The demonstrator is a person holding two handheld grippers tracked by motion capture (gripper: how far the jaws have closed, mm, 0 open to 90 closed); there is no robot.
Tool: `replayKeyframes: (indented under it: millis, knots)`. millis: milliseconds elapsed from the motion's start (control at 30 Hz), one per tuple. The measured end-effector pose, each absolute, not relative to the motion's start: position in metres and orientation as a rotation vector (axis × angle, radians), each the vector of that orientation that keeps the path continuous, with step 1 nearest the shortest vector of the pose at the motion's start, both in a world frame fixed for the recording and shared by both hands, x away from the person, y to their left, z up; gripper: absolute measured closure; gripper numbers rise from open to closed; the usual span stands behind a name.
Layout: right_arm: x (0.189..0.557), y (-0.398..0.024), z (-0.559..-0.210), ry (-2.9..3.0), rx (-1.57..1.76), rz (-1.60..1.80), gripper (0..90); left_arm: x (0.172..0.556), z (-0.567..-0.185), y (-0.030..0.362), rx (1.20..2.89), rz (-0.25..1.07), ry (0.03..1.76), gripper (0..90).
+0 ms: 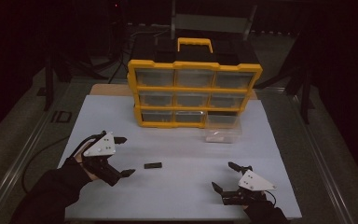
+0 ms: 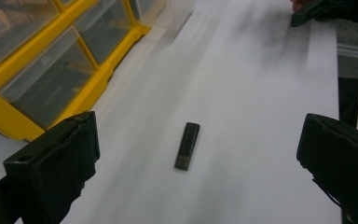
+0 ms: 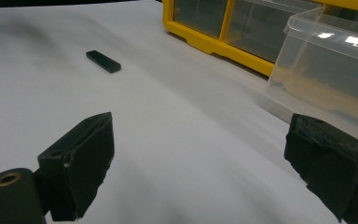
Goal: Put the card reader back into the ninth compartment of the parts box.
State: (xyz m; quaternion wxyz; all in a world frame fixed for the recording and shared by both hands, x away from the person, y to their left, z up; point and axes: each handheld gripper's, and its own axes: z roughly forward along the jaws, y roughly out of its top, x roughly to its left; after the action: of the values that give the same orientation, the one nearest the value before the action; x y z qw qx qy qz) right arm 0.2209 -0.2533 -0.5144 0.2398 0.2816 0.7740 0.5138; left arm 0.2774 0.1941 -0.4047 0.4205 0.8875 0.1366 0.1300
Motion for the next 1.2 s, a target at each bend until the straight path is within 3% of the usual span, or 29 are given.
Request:
replayKeyframes:
  millis: [1200]
  knots:
    - [0.221,-0.252,-0.513,2.113,0.747,1.418,8.4,0.310,-0.415,0.134,2.481,0.243,0.213,0.4]
